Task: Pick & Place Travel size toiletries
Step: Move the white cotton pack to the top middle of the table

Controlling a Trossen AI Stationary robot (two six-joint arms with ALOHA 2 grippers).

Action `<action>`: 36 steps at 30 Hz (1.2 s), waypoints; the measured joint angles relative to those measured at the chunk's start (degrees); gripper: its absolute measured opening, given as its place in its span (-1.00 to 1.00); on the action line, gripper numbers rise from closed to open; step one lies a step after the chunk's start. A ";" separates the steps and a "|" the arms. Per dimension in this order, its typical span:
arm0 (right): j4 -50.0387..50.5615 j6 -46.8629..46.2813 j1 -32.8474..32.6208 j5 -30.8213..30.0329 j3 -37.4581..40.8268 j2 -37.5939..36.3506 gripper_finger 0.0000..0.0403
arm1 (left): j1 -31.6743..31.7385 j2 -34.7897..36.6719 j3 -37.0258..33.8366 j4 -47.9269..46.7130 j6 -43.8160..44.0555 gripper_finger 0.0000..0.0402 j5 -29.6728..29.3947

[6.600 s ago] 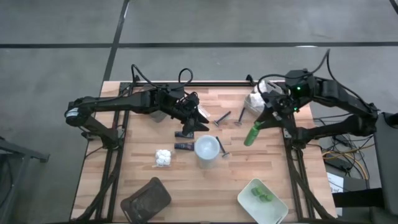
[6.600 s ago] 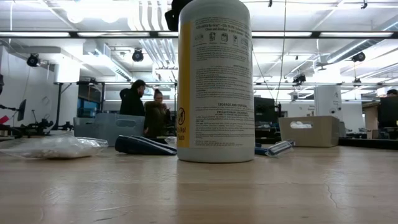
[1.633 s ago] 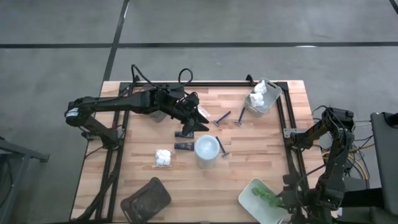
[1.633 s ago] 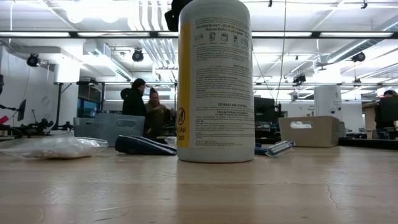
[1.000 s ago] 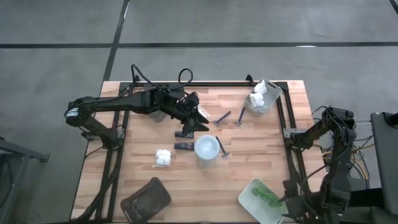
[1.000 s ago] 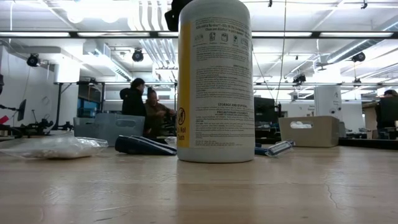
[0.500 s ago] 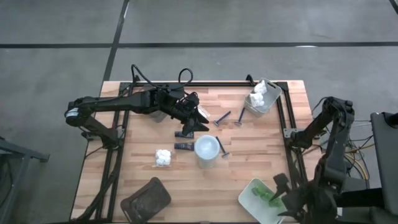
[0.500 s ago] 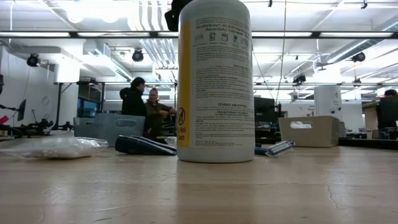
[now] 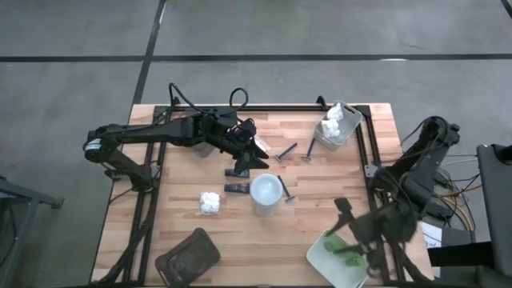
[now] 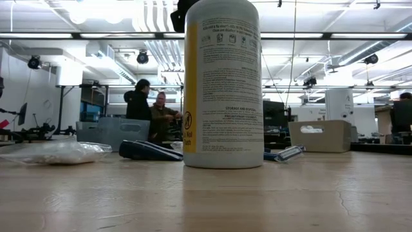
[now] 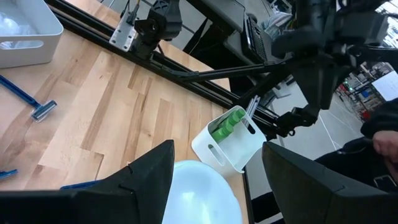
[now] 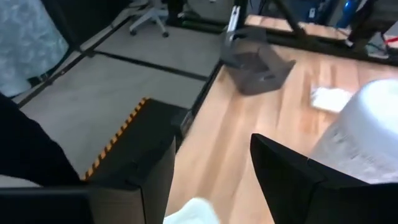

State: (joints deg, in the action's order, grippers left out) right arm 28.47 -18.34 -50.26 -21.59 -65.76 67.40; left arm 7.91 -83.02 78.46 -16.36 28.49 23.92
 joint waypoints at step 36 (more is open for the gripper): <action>-6.77 26.29 51.12 18.04 0.04 -2.14 -0.51 | 0.08 1.73 -0.12 2.39 -27.23 0.23 -1.57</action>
State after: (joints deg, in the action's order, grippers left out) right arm 21.69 7.96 0.86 -3.55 -65.72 65.25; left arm 7.98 -81.30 78.34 -13.97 1.26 22.35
